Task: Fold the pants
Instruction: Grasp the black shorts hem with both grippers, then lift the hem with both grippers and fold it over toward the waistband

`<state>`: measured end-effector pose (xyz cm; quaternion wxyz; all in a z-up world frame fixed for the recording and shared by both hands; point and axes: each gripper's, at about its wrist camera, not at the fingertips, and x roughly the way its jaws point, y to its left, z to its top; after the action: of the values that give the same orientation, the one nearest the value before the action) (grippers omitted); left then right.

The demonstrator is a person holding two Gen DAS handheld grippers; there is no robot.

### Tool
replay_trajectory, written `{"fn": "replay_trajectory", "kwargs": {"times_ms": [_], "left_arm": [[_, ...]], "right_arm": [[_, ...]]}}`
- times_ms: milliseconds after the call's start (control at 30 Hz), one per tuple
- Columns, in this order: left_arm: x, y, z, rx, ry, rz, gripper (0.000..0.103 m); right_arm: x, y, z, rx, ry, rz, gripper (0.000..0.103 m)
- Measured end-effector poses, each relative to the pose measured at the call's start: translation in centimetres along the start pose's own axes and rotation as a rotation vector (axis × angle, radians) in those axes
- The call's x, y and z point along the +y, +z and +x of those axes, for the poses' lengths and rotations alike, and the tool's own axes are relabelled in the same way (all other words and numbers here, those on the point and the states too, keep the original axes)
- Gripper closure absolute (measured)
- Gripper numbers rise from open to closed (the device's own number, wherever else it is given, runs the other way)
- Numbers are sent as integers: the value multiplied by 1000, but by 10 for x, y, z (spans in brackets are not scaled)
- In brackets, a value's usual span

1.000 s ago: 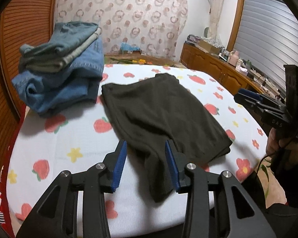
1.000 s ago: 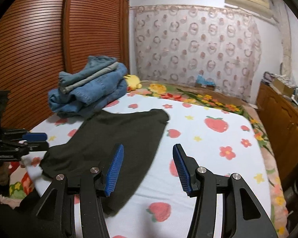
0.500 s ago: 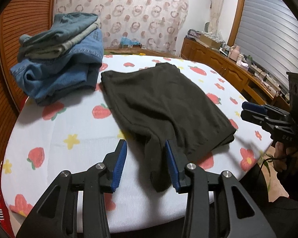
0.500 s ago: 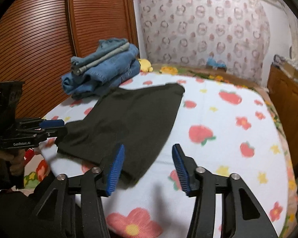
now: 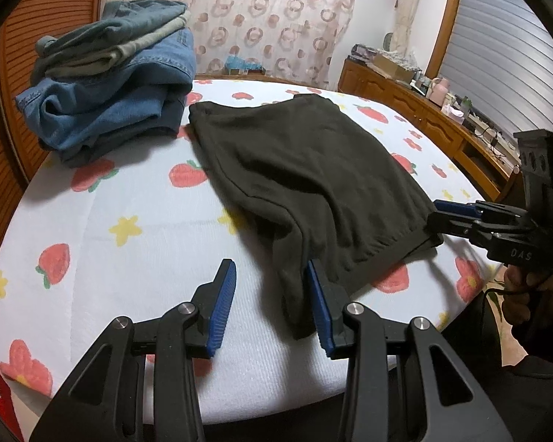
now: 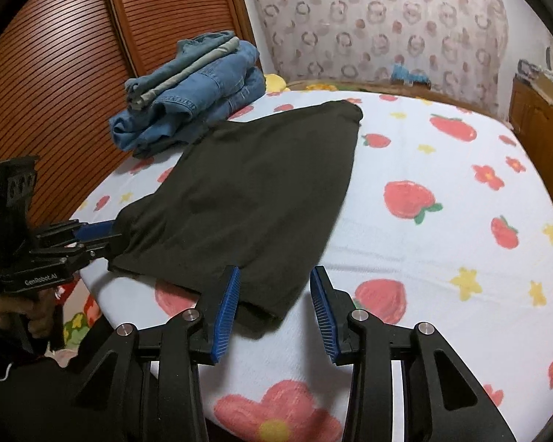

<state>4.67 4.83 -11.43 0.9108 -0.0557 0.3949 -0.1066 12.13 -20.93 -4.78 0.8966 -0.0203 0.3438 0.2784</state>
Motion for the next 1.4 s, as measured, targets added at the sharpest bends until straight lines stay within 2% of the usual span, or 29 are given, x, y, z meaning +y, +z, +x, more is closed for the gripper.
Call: {"fn": "replay_trajectory", "kwargs": {"times_ms": [100, 367, 467, 633, 733, 1033, 1400], "left_arm": [[-1, -2, 0, 2, -4, -1, 62], [-4, -7, -1, -2, -17, -3, 62], [-8, -10, -2, -3, -38, 12, 63], [-12, -13, -2, 6, -81, 26, 85], [-14, -13, -5, 4, -87, 36, 92], [-16, -4, -35, -42, -140, 41, 93], [-23, 19, -71, -136, -147, 64, 93]], "right_arm": [[3, 1, 3, 12, 7, -4, 62], [6, -4, 6, 26, 12, -17, 89], [6, -5, 3, 23, 20, -19, 93], [7, -8, -3, 11, 38, -20, 95], [8, -9, -8, 3, 50, -22, 96], [10, -12, -34, -36, 77, -27, 96], [13, -9, -70, -111, 91, -44, 96]]}}
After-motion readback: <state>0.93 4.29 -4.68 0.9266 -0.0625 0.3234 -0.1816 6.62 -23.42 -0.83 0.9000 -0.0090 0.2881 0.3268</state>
